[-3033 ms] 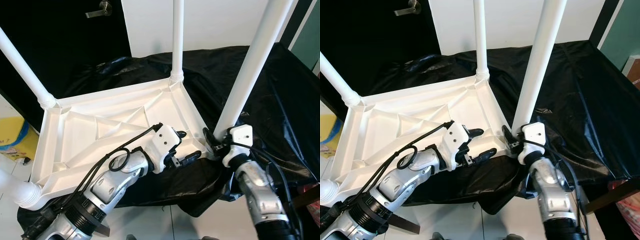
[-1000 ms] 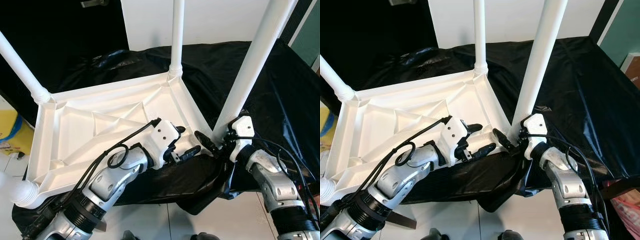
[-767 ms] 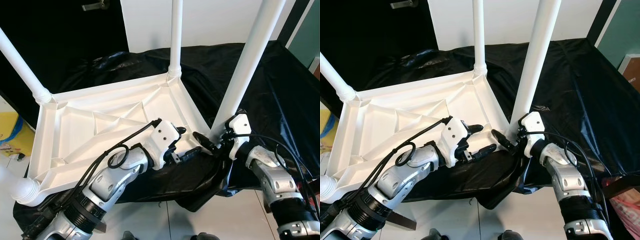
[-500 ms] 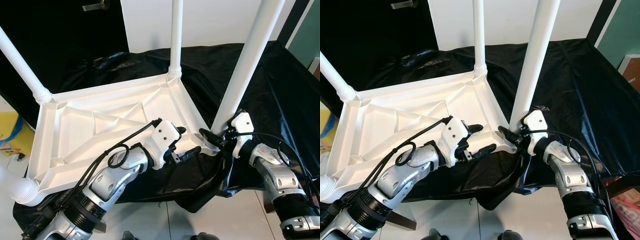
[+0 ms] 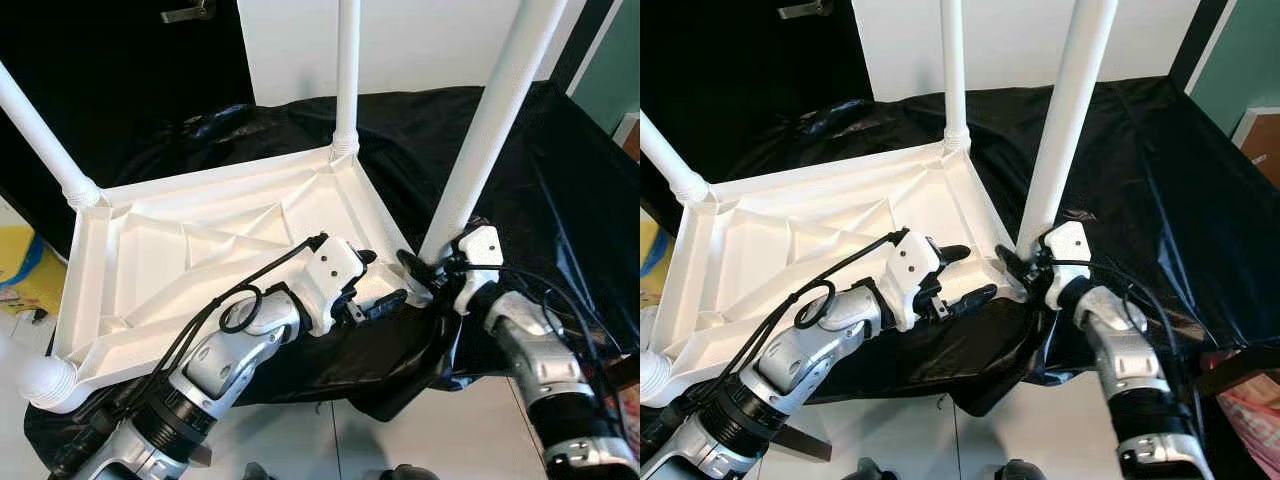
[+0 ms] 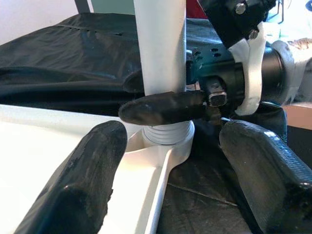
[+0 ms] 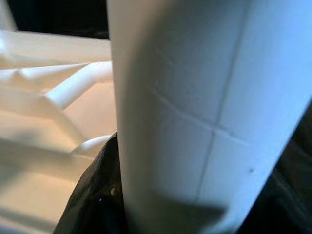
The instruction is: Building children table
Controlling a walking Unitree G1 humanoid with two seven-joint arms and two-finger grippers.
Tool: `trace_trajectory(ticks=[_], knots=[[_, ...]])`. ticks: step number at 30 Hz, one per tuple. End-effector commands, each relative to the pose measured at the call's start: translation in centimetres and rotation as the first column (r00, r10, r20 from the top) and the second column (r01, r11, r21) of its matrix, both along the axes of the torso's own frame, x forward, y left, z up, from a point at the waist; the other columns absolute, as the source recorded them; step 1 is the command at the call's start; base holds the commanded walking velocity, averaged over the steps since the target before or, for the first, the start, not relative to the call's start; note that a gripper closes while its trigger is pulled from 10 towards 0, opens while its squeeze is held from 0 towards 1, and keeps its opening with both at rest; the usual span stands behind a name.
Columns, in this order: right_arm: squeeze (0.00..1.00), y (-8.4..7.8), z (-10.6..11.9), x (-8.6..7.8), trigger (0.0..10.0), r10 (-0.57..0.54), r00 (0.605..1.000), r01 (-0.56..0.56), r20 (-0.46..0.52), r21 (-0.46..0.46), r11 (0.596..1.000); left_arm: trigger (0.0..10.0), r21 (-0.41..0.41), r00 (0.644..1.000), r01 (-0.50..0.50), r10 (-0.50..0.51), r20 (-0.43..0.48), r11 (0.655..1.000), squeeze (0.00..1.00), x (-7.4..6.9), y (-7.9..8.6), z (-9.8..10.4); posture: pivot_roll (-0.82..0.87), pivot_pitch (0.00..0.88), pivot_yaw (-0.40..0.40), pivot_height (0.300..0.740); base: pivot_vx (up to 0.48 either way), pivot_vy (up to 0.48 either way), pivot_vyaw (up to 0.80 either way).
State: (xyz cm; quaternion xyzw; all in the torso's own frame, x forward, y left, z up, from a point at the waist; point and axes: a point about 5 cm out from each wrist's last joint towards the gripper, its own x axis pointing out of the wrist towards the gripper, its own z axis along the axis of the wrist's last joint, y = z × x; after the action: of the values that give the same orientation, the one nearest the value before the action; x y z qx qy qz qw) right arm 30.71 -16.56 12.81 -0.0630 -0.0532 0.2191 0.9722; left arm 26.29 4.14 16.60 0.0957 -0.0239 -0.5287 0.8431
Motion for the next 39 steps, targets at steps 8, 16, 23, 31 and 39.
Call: trace_trajectory(ticks=[8,16,23,31,39], knots=[[0.00,0.3,-2.4,-1.3,10.0,-0.259,0.961,0.264,-0.092,0.039,0.964,10.0,0.025,0.991,0.131,-0.129,-0.044,0.991,0.00,-1.1,0.0,-0.6,-0.10,0.119,0.024,0.740,0.000,0.000,0.00],[0.00,1.3,-3.6,-2.5,10.0,-0.459,0.879,0.470,-0.131,0.068,0.880,10.0,0.023,0.991,0.128,-0.127,-0.036,0.992,0.00,-0.7,-0.2,-0.4,-0.10,0.105,0.018,0.740,0.000,0.000,0.00],[0.00,2.9,-3.7,-2.9,10.0,-0.494,0.854,0.513,-0.164,0.106,0.852,10.0,0.022,0.992,0.128,-0.127,-0.026,0.992,0.00,-0.4,-0.4,-0.3,-0.11,0.078,0.021,0.740,0.000,0.000,0.00],[0.00,3.3,-3.0,-2.7,10.0,-0.503,0.851,0.521,-0.155,0.115,0.846,10.0,0.026,0.992,0.127,-0.126,-0.011,0.992,0.00,0.1,-0.3,0.0,-0.11,0.060,0.027,0.740,0.000,0.000,0.00],[0.00,3.3,-2.5,-2.7,10.0,-0.510,0.850,0.524,-0.131,0.108,0.845,10.0,0.030,0.992,0.123,-0.123,-0.009,0.992,0.00,0.1,-0.2,-0.1,-0.11,0.059,0.023,0.740,0.000,0.000,0.00]])
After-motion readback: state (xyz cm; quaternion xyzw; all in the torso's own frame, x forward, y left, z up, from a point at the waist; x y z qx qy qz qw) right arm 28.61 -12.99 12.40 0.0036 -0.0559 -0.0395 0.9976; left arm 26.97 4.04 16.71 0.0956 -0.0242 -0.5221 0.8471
